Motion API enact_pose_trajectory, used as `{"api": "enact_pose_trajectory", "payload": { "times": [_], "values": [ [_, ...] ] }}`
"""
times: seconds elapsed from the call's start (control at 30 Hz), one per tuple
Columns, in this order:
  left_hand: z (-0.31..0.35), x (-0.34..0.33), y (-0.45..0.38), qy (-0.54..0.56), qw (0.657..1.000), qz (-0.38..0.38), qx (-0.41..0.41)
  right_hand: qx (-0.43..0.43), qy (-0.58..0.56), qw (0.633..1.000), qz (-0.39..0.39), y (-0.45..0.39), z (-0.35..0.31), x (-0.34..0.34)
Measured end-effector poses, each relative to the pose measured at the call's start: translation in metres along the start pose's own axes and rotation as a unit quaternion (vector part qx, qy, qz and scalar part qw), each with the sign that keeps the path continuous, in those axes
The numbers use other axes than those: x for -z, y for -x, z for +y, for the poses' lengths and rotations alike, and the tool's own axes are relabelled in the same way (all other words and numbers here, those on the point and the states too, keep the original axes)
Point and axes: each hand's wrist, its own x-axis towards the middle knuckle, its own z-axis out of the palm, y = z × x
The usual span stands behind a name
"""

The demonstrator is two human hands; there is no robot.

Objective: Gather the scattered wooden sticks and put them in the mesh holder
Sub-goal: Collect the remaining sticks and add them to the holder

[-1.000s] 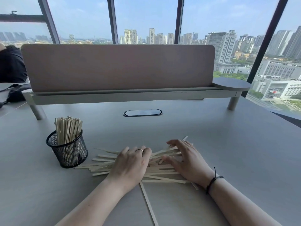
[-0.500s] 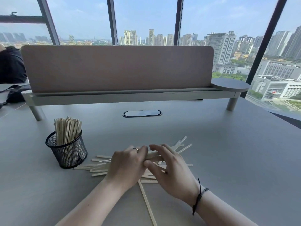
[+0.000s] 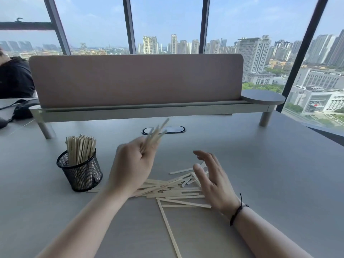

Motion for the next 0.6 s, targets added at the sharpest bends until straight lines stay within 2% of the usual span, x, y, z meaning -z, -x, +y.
{"api": "enact_pose_trajectory", "payload": {
  "times": [0.1, 0.17, 0.23, 0.4, 0.6],
  "values": [
    [0.015, 0.019, -0.017, 0.136, 0.987, 0.052, 0.066, -0.007, 0.046, 0.998, -0.041, 0.001, 0.000, -0.007],
    [0.017, 0.022, -0.021, 0.296, 0.941, 0.054, 0.157, 0.001, 0.066, 0.996, -0.059, 0.002, 0.000, -0.010],
    [0.015, 0.017, -0.018, 0.384, 0.895, 0.020, 0.226, 0.005, 0.077, 0.994, -0.072, 0.003, 0.001, -0.011],
    [0.007, -0.009, 0.002, 0.384, 0.890, -0.038, 0.242, 0.011, 0.114, 0.983, -0.141, 0.004, 0.004, -0.011],
    [0.003, -0.026, 0.020, 0.369, 0.905, -0.018, 0.212, 0.023, 0.215, 0.950, -0.227, 0.006, -0.004, -0.011]
  ]
}}
